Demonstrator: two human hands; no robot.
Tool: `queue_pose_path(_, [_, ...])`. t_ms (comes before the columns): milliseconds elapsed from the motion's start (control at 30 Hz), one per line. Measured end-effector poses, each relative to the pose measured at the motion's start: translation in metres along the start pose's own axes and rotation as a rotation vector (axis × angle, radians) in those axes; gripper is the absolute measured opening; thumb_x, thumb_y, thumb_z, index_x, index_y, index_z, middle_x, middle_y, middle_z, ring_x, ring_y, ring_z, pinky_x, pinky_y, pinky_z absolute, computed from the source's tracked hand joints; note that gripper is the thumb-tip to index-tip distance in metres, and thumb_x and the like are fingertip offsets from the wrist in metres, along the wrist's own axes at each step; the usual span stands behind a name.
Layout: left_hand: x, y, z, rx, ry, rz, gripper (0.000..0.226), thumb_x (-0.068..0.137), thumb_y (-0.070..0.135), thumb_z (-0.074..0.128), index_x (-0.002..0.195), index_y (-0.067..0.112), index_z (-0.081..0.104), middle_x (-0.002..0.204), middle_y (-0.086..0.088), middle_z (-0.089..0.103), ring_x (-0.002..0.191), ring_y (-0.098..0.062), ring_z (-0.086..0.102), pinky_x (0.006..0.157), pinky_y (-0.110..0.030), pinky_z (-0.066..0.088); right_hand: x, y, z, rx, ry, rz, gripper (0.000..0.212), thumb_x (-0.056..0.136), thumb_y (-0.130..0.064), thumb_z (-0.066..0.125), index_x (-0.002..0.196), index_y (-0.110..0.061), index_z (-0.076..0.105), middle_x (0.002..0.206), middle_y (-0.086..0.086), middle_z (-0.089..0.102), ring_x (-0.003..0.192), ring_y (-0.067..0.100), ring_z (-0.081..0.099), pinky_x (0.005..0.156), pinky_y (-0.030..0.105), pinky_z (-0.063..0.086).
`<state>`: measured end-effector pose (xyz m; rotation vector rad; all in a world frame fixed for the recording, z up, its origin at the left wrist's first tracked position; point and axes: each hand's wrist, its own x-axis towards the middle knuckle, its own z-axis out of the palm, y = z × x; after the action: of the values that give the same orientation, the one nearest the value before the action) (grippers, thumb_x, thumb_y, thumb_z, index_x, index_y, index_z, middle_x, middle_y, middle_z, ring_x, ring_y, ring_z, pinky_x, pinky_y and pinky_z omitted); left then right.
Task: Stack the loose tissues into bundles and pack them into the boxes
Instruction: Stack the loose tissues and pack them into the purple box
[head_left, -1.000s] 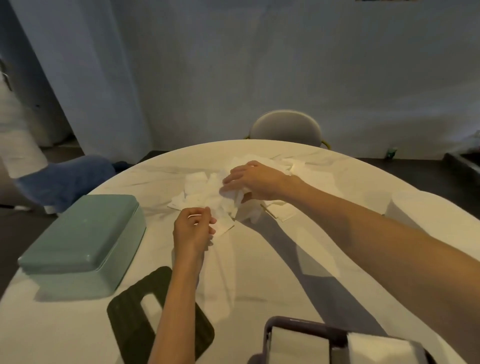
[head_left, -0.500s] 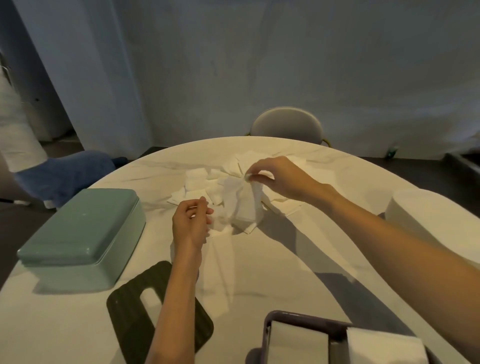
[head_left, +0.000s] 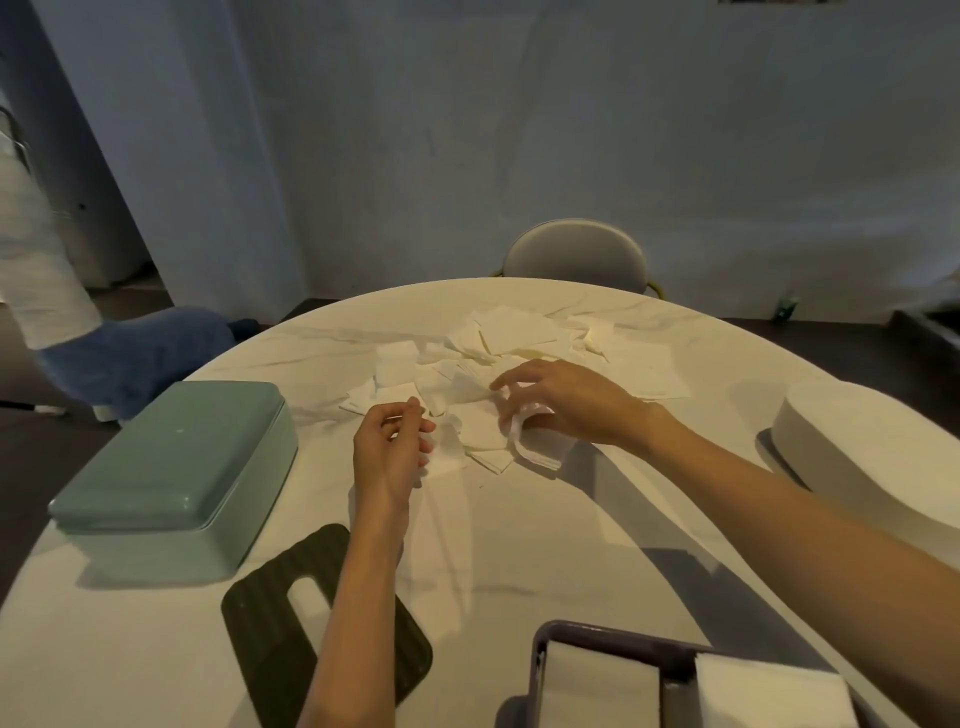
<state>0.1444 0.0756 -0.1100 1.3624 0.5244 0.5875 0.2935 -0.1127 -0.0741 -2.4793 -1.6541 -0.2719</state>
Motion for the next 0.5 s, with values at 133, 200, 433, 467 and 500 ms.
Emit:
queue_pose_path(133, [-0.001,0.001,0.0,0.004,-0.014,0.021,0.019,0.103,0.032,0.061,0.106,0.014,0.066,0.084,-0.004,0.069,0.069,-0.018,0.057,0.054,-0.031,0.044,-0.011,0.001,0.0,0.099,0.15,0.083,0.022,0.091,-0.022,0.075,0.11,-0.031,0.078,0.137,-0.008,0.063,0.127,0.016,0.056,0.108,0.033,0.05])
queue_pose_path(200, [-0.002,0.002,0.0,0.005,-0.018,0.048,0.021,0.103,0.032,0.061,0.108,0.013,0.066,0.086,-0.003,0.07,0.073,-0.018,0.058,0.058,-0.031,0.046,-0.017,-0.001,-0.01,0.227,0.237,0.158,0.02,0.092,-0.027,0.072,0.111,-0.03,0.077,0.134,-0.012,0.064,0.124,0.011,0.058,0.107,0.031,0.05])
queue_pose_path(433, [-0.01,0.003,0.008,0.035,-0.143,0.146,0.029,0.103,0.04,0.058,0.113,0.013,0.065,0.092,0.0,0.072,0.083,-0.018,0.066,0.069,-0.028,0.055,-0.053,-0.036,-0.06,0.733,0.296,0.4,0.036,0.087,-0.047,0.062,0.121,-0.035,0.06,0.113,-0.025,0.064,0.103,-0.005,0.064,0.094,0.021,0.054])
queue_pose_path(467, [-0.012,0.002,0.01,0.018,-0.183,0.141,0.034,0.102,0.044,0.059,0.114,0.013,0.065,0.094,-0.001,0.073,0.086,-0.019,0.068,0.071,-0.03,0.055,-0.057,-0.039,-0.064,0.791,0.257,0.409,0.039,0.085,-0.048,0.063,0.123,-0.038,0.059,0.114,-0.026,0.064,0.105,-0.003,0.065,0.094,0.023,0.054])
queue_pose_path(500, [-0.012,0.001,0.013,-0.005,-0.245,0.113,0.041,0.1,0.051,0.06,0.117,0.013,0.065,0.1,-0.002,0.073,0.093,-0.022,0.069,0.075,-0.033,0.054,-0.062,-0.042,-0.068,0.854,0.212,0.404,0.042,0.083,-0.048,0.064,0.124,-0.039,0.059,0.116,-0.026,0.066,0.108,0.0,0.065,0.094,0.024,0.055])
